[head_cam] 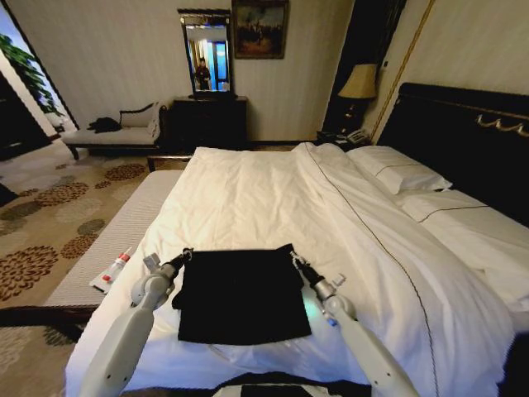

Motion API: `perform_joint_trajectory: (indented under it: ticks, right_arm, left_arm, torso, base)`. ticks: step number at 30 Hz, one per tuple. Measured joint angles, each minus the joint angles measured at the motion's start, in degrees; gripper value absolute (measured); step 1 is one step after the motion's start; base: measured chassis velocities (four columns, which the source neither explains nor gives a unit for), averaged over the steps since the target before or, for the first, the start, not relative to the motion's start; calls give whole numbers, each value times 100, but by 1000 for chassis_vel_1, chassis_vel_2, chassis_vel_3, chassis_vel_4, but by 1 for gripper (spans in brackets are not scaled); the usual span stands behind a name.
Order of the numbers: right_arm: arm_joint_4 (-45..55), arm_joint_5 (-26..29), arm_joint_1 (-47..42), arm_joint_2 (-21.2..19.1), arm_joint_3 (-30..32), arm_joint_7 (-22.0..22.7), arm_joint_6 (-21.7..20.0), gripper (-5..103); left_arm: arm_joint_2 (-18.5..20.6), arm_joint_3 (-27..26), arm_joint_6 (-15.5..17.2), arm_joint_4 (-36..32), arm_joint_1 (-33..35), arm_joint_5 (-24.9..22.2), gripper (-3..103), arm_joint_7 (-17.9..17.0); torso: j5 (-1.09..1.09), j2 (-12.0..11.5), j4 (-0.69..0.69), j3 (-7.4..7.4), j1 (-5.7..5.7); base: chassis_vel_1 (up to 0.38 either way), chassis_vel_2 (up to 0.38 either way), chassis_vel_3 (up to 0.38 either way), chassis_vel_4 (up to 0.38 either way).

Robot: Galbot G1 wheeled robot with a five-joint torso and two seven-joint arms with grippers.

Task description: Fold the clothes on the bed.

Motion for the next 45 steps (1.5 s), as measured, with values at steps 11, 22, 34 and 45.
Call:
perform_joint_trajectory:
  ticks: [11, 22, 34, 45]
  right_arm:
    - [2214, 185, -1263, -16, 775, -256, 292, 3]
    - [3846, -51, -2352, 18, 1553, 13, 428, 3]
    - [5571, -353, -3381, -209, 1843, 2560, 214, 3]
    - [3997, 426, -1328, -1073, 609, 5106, -1214, 3]
  left_arm:
    - [-57, -1276, -150, -1924, 1105, -1229, 3, 190]
    - [-8, -1822, -164, -3473, 1967, -1609, 3, 50]
    - [127, -2104, -30, -4413, 2656, -2198, 3, -931]
    - [365, -505, 577, -2894, 1118, -1652, 3, -1437]
  torso:
    - [0, 1, 1, -1, -1]
    - [0, 2, 0, -1, -1]
    - [-1, 1, -1, 0, -2]
    - [0, -1, -1, 2, 0]
  base:
    - [0, 0, 0, 0]
    - [0, 0, 0, 0]
    - [0, 0, 0, 0]
    - [0, 0, 0, 0]
